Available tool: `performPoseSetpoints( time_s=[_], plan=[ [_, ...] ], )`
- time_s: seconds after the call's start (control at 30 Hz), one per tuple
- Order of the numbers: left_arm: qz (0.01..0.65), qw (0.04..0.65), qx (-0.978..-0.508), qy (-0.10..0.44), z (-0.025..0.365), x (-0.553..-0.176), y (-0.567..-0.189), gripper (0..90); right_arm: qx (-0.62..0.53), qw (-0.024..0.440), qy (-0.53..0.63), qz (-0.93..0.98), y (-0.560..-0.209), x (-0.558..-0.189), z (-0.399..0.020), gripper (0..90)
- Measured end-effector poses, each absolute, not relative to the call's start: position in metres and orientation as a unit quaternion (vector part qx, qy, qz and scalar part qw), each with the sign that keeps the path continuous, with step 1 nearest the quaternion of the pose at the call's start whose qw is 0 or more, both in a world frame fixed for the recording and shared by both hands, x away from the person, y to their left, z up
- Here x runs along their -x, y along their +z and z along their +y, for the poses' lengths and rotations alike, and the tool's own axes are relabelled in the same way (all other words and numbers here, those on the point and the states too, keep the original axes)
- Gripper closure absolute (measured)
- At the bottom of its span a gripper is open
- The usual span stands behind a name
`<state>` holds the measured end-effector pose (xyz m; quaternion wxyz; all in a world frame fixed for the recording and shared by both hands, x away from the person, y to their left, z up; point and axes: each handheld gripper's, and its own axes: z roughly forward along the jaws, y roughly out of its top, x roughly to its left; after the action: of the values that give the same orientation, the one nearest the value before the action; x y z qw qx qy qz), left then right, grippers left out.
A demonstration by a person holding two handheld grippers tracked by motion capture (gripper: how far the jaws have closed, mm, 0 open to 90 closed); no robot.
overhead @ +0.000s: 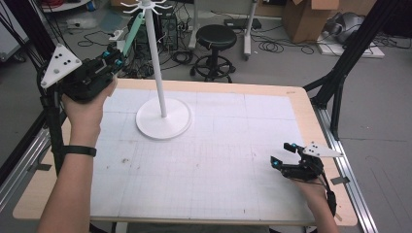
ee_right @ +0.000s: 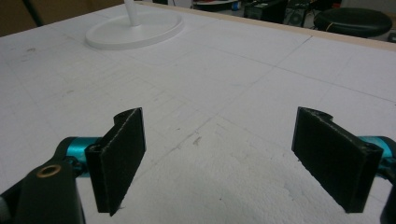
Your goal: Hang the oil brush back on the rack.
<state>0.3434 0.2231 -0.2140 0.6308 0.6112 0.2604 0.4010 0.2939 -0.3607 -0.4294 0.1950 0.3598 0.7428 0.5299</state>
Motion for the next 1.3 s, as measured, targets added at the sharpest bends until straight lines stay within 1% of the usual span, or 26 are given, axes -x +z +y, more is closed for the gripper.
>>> performPoseSetpoints(
  time_s=[0.57,0.73,1.17,1.2,1.23,1.3],
  plan=[
    [0.284,0.621,-0.604,0.410,0.219,-0.360,-0.218,81.6,-0.359,0.194,0.528,0.745,-0.430,-0.294,-0.360,16.9],
    [0.293,0.619,-0.609,0.400,0.218,-0.365,-0.221,81.4,-0.359,0.193,0.529,0.744,-0.430,-0.294,-0.360,16.9],
    [0.290,0.600,-0.629,0.401,0.213,-0.368,-0.223,80.1,-0.359,0.193,0.528,0.745,-0.430,-0.294,-0.360,16.9],
    [0.291,0.597,-0.631,0.401,0.213,-0.368,-0.224,79.6,-0.359,0.191,0.528,0.745,-0.430,-0.294,-0.360,16.9],
    [0.293,0.593,-0.633,0.402,0.213,-0.368,-0.224,76.6,-0.359,0.191,0.528,0.746,-0.430,-0.294,-0.360,16.9],
    [0.295,0.590,-0.637,0.399,0.213,-0.369,-0.225,67.1,-0.359,0.191,0.529,0.745,-0.430,-0.294,-0.360,16.9]
  ],
)
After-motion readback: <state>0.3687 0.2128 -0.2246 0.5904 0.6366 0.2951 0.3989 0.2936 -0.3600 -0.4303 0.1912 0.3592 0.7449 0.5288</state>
